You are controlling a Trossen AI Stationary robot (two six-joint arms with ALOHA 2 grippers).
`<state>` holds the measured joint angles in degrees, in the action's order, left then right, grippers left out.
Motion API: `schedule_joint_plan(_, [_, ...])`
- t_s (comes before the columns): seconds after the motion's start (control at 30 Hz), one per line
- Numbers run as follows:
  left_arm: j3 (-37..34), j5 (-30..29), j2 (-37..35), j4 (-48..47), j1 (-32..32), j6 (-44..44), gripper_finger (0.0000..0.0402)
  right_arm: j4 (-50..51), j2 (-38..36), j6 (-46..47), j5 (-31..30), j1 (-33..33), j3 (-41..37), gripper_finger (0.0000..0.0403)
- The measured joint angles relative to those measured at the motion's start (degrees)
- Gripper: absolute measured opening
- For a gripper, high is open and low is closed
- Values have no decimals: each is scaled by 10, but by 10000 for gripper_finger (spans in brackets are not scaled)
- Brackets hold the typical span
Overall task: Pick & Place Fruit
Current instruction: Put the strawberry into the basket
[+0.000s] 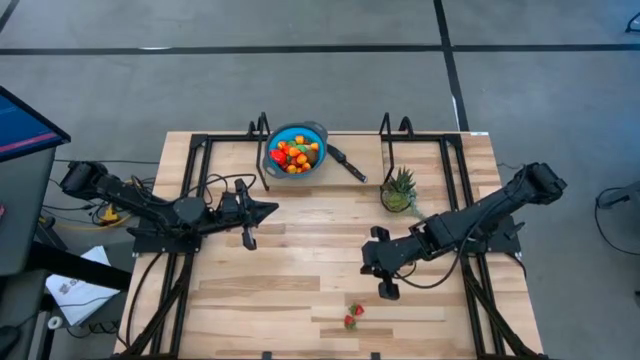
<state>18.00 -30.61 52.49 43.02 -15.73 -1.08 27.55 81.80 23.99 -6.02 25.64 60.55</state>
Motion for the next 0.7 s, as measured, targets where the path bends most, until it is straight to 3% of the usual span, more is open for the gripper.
schedule_joint_plan(0.13, [0, 0, 0, 0, 0, 0, 2, 2, 0, 0, 0, 0, 0, 62])
schedule_joint_plan(0.43, [0, 0, 0, -1, 0, -1, 2, 2, 0, -15, 0, 10, 0, 237])
schedule_joint_plan(0.53, [0, 0, 0, -1, 0, -2, 2, 1, 0, -15, 0, 14, 0, 259])
schedule_joint_plan(0.7, [0, 0, 0, -1, 0, -2, 2, -10, 2, -15, 0, 23, 0, 259])
